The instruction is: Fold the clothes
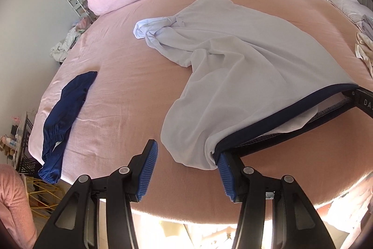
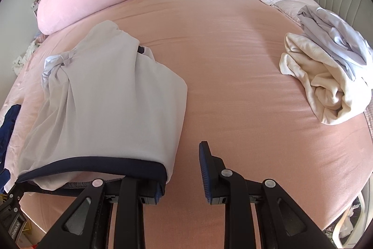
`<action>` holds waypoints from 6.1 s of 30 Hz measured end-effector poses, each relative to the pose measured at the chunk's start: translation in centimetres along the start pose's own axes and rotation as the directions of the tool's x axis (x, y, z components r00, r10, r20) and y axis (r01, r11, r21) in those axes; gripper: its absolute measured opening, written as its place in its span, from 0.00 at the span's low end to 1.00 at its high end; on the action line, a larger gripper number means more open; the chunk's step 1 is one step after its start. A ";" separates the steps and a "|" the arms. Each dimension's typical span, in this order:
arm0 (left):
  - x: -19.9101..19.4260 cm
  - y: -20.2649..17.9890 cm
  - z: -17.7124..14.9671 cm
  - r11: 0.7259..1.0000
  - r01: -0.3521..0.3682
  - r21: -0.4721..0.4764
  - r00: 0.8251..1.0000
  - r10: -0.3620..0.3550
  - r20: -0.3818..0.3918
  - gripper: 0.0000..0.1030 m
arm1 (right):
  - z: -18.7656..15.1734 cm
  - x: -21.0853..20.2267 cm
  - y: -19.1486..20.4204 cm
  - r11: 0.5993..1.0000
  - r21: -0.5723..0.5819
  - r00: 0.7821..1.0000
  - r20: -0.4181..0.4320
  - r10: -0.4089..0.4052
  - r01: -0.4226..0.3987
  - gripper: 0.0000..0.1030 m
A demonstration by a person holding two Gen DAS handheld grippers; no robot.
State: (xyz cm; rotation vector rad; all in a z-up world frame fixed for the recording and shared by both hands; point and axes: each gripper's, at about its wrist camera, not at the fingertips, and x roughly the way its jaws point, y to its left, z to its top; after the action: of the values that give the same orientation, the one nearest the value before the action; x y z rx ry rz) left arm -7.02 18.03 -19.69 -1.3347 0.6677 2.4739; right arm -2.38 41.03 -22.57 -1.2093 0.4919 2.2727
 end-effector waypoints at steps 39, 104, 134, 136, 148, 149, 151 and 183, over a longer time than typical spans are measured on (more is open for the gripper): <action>1.9 3.3 -2.7 0.993 0.001 -0.122 0.992 -0.016 -0.125 0.55 | -4.0 -3.2 0.9 1.000 -0.026 0.998 -0.065 -0.007 0.005 0.22; -2.0 10.2 -8.2 0.932 0.294 -0.214 0.956 -0.289 0.055 0.65 | -4.6 -4.9 4.1 0.993 -0.115 0.997 -0.064 0.030 -0.037 0.69; 1.5 17.6 -6.6 0.730 0.445 -0.518 0.867 -0.496 0.044 0.67 | -2.5 -8.4 7.1 0.957 -0.183 0.968 -0.150 0.199 -0.225 0.70; 2.0 17.7 -5.9 0.734 0.443 -0.515 0.868 -0.494 0.043 0.67 | -1.9 -8.2 6.9 0.959 -0.183 0.970 -0.151 0.190 -0.216 0.70; 5.2 17.4 1.2 0.797 0.412 -0.441 0.892 -0.451 0.018 0.67 | 4.3 -5.6 6.7 0.960 -0.229 0.982 -0.137 0.131 -0.160 0.70; 5.4 17.3 1.9 0.803 0.413 -0.430 0.893 -0.451 0.016 0.67 | 5.0 -5.3 6.9 0.959 -0.242 0.983 -0.137 0.120 -0.150 0.70; 5.7 16.9 3.2 0.812 0.416 -0.409 0.892 -0.452 0.010 0.67 | 6.3 -4.6 7.4 0.955 -0.267 0.986 -0.136 0.100 -0.133 0.70; 14.6 11.1 19.1 0.976 0.217 0.014 0.972 -0.215 -0.093 0.67 | 25.0 11.0 12.5 0.921 -0.299 0.934 -0.324 0.149 -0.251 0.70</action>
State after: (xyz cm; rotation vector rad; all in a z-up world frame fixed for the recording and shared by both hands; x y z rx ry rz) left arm -33.52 18.15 -19.79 -1.4361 0.5383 2.2388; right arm -31.29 47.35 -17.45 -1.7610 0.3553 2.4297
